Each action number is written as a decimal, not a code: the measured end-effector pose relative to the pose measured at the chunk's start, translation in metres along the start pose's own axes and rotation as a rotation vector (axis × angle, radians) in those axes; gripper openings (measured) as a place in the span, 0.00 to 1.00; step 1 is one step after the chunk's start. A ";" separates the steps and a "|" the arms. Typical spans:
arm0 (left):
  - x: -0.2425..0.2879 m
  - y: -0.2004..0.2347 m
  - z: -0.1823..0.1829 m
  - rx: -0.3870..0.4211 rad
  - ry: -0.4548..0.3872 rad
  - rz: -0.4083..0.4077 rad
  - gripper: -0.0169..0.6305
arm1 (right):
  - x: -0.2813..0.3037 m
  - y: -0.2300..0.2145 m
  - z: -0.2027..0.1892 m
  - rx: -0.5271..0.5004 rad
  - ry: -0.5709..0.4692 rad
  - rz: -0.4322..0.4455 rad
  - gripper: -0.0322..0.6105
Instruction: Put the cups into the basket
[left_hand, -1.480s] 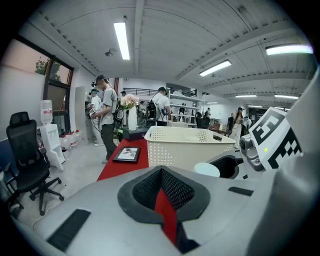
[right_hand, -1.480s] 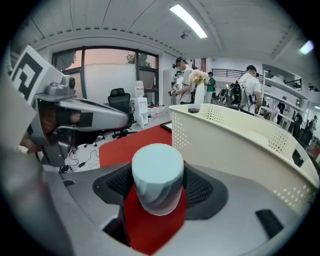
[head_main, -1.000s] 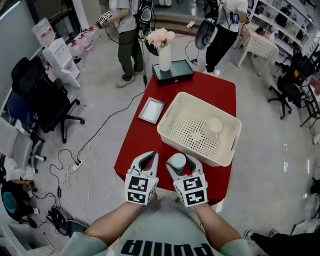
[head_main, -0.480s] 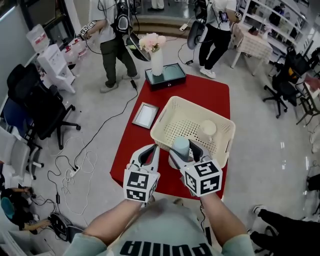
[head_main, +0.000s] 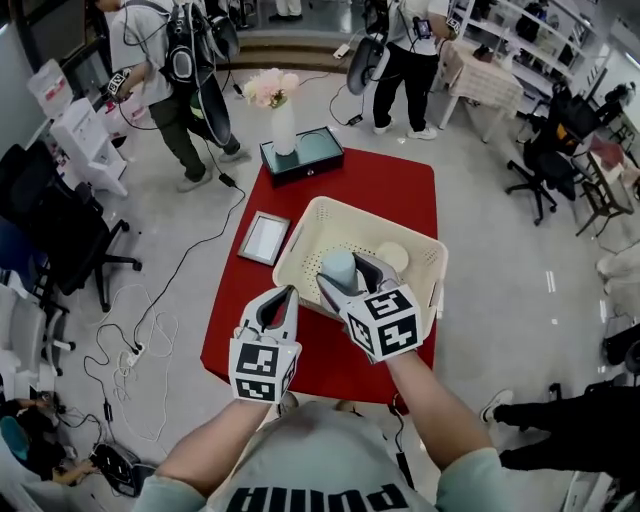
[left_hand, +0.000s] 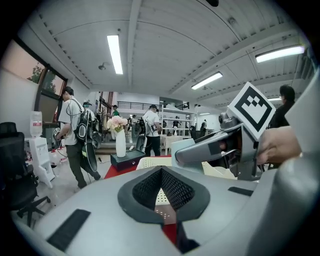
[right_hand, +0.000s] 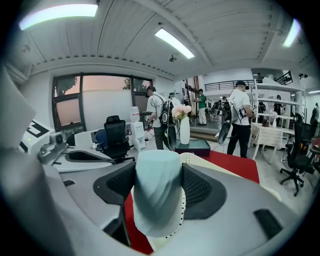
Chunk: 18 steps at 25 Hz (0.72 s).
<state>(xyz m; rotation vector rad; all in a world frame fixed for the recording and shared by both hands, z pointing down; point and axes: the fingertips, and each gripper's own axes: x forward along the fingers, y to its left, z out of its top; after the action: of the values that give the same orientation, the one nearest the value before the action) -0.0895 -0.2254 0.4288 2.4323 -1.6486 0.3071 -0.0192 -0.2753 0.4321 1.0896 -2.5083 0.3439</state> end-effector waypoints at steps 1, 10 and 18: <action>0.002 0.000 -0.001 -0.001 0.004 -0.001 0.04 | 0.005 -0.005 -0.002 -0.005 0.011 0.002 0.53; 0.016 0.007 -0.012 -0.008 0.045 0.015 0.04 | 0.051 -0.028 -0.026 -0.083 0.109 0.069 0.52; 0.027 0.012 -0.015 -0.015 0.073 0.019 0.04 | 0.089 -0.028 -0.059 -0.136 0.198 0.139 0.52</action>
<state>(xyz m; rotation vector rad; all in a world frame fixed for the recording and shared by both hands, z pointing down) -0.0918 -0.2499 0.4516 2.3661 -1.6388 0.3800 -0.0398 -0.3301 0.5258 0.7913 -2.3963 0.2987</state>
